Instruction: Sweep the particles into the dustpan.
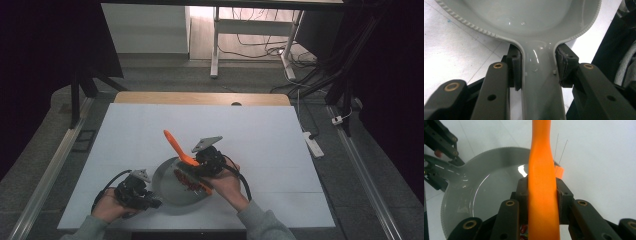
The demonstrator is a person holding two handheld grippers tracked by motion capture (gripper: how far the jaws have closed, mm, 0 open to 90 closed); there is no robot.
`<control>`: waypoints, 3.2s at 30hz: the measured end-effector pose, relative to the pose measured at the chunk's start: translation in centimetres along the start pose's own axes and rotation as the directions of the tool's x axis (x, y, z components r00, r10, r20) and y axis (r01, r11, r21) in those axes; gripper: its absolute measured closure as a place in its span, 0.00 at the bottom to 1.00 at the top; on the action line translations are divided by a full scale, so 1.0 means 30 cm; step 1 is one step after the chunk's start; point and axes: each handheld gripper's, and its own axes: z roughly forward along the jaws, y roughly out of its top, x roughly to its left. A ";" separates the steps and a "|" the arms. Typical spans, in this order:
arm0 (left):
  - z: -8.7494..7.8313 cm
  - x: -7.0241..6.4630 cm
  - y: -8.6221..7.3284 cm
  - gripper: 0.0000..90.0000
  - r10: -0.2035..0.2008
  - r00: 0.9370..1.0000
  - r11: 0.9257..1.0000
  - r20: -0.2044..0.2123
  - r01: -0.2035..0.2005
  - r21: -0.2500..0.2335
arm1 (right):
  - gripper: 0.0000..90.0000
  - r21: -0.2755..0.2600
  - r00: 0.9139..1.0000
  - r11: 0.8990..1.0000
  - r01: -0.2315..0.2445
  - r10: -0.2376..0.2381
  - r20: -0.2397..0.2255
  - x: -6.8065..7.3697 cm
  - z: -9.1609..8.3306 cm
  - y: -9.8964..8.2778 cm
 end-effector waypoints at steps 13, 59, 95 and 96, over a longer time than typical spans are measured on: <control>0.002 0.005 -0.007 0.68 0.000 1.000 1.000 0.008 0.000 -0.013 | 0.78 -0.027 0.999 0.999 -0.025 0.026 0.039 -0.047 -0.046 -0.013; -0.001 0.006 -0.010 0.68 0.000 1.000 1.000 0.004 0.000 -0.019 | 0.78 -0.077 0.995 0.994 -0.074 0.078 0.059 -0.118 -0.089 0.018; -0.004 0.014 -0.013 0.68 -0.005 1.000 1.000 0.003 0.005 -0.017 | 0.79 0.082 0.991 0.992 -0.099 0.091 0.100 -0.118 0.037 -0.005; -0.003 0.013 -0.013 0.68 -0.005 1.000 1.000 0.003 0.005 -0.018 | 0.79 0.082 0.991 0.992 -0.099 0.091 0.100 -0.118 0.037 -0.005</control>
